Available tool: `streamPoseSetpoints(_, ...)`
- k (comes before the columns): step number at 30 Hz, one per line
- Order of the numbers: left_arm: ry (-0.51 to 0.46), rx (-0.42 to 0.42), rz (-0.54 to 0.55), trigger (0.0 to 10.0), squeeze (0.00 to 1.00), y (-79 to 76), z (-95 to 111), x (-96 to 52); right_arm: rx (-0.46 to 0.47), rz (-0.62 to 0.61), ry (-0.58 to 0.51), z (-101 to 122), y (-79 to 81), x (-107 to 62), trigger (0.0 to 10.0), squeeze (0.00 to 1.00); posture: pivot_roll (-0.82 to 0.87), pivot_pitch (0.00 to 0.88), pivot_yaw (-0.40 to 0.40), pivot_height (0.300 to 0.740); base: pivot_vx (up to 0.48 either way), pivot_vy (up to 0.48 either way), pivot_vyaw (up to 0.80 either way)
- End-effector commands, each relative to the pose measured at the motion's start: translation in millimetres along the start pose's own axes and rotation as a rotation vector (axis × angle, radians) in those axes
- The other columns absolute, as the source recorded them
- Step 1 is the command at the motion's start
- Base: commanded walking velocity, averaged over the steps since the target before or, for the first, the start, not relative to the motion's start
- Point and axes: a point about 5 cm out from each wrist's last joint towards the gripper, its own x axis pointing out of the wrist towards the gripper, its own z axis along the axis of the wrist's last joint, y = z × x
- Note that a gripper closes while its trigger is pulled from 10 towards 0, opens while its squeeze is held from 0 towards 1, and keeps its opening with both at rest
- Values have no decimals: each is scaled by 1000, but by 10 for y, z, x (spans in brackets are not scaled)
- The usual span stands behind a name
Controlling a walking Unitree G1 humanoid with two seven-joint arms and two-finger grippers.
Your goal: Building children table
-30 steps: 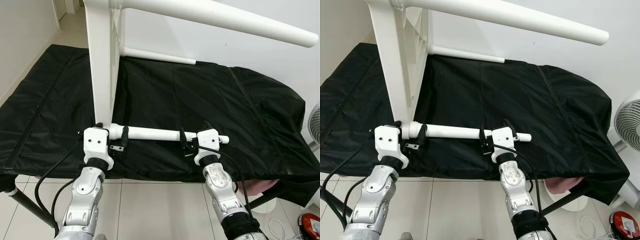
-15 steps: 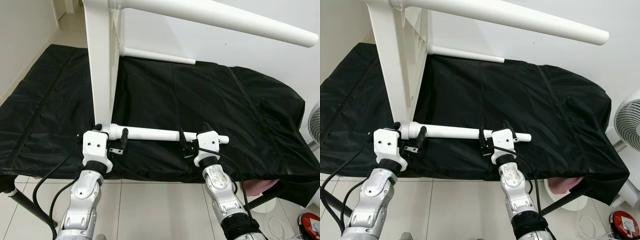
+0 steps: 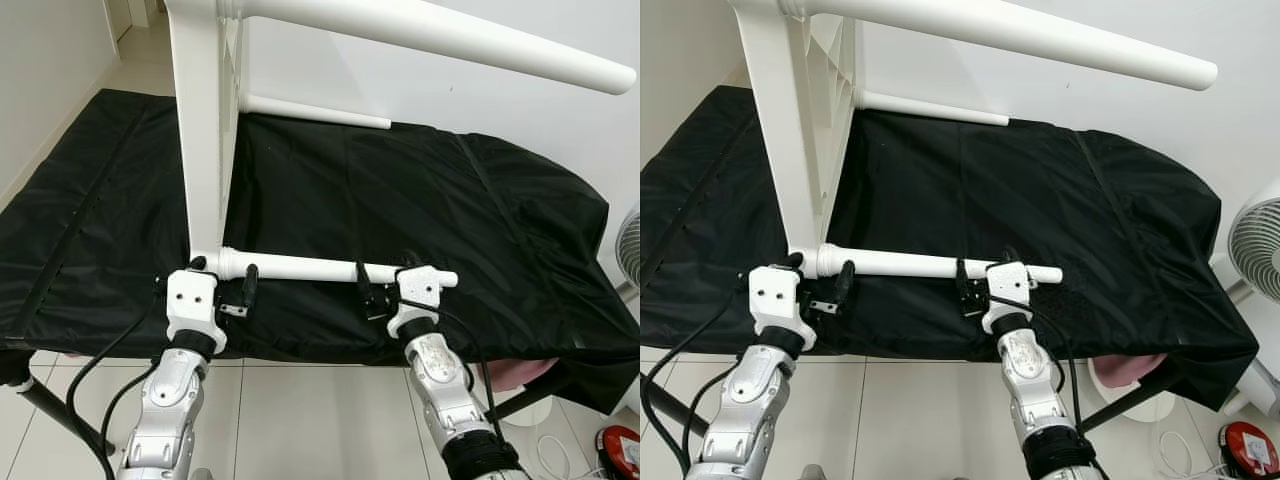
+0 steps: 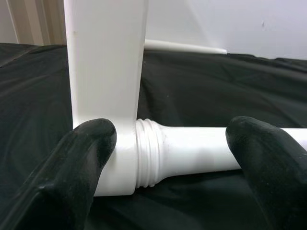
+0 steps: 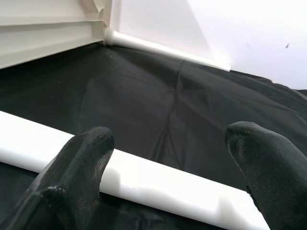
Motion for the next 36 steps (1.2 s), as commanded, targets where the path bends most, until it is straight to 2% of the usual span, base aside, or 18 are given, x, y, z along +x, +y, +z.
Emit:
streamPoseSetpoints(1,-7,-9,-54,10000,1000,-57,1,-19,7,-24,8,-17,-69,-34,10000,1000,44,0,-110,740,0,0,0)
streamPoseSetpoints(2,-7,-3,-58,10000,922,-66,-1,-20,-15,-27,5,-16,-77,-35,10000,1000,43,0,-109,740,0,0,0)
streamPoseSetpoints(3,-7,-3,-58,10000,922,-66,-1,-20,-15,-27,5,-16,-77,-35,10000,1000,43,0,-109,740,0,0,0)
streamPoseSetpoints(4,-6,4,-56,10000,0,-70,-4,-16,-18,-32,5,-19,-84,-34,10000,0,41,0,-109,740,0,0,0)
streamPoseSetpoints(10,-10,17,-64,10000,0,-86,-2,-4,-54,-49,0,-19,-117,-30,10000,0,40,0,-108,740,0,0,0)
streamPoseSetpoints(36,-22,32,-71,10000,0,-81,9,54,-38,-47,-6,-22,-105,-20,10000,0,25,0,-98,740,0,0,0)
